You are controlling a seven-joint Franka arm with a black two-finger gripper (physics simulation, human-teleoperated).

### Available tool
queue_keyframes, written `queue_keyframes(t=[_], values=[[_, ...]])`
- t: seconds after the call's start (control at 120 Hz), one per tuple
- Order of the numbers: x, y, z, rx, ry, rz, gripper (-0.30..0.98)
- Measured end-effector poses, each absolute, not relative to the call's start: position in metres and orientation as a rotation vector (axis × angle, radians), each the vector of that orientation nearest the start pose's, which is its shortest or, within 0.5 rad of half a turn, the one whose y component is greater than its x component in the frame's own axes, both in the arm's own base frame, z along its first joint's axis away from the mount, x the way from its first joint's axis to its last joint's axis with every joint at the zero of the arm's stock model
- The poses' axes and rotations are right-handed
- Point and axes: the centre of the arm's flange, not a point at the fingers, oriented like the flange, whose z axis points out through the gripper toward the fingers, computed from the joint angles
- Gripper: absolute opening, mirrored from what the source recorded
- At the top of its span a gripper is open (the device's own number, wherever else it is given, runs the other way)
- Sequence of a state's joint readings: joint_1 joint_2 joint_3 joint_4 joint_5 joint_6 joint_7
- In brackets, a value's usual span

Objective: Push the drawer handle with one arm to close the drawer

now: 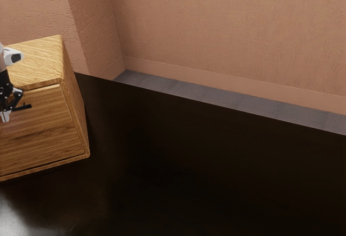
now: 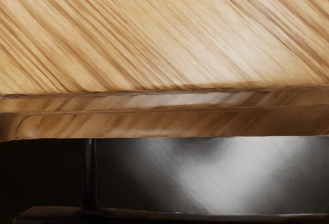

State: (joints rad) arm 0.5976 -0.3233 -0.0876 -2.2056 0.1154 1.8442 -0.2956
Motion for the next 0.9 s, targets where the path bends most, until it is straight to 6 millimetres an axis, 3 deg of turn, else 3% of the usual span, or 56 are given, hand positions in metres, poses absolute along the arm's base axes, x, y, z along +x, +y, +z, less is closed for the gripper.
queue_keyframes(t=[0.275,0.342,0.467,0.592,0.692,0.75,0.9], values=[[0.402,0.232,0.507,-2.786,-1.137,0.092,-0.1],[0.396,0.224,0.511,-2.786,-1.126,0.076,-0.1],[0.362,0.196,0.526,-2.777,-1.114,0.018,-0.1],[0.317,0.173,0.577,-2.752,-1.154,-0.115,-0.09],[0.286,0.168,0.604,-2.769,-1.215,-0.149,0.13],[0.268,0.179,0.616,-2.789,-1.273,-0.156,0.26],[0.236,0.165,0.666,-2.815,-1.287,-0.204,0.47]])
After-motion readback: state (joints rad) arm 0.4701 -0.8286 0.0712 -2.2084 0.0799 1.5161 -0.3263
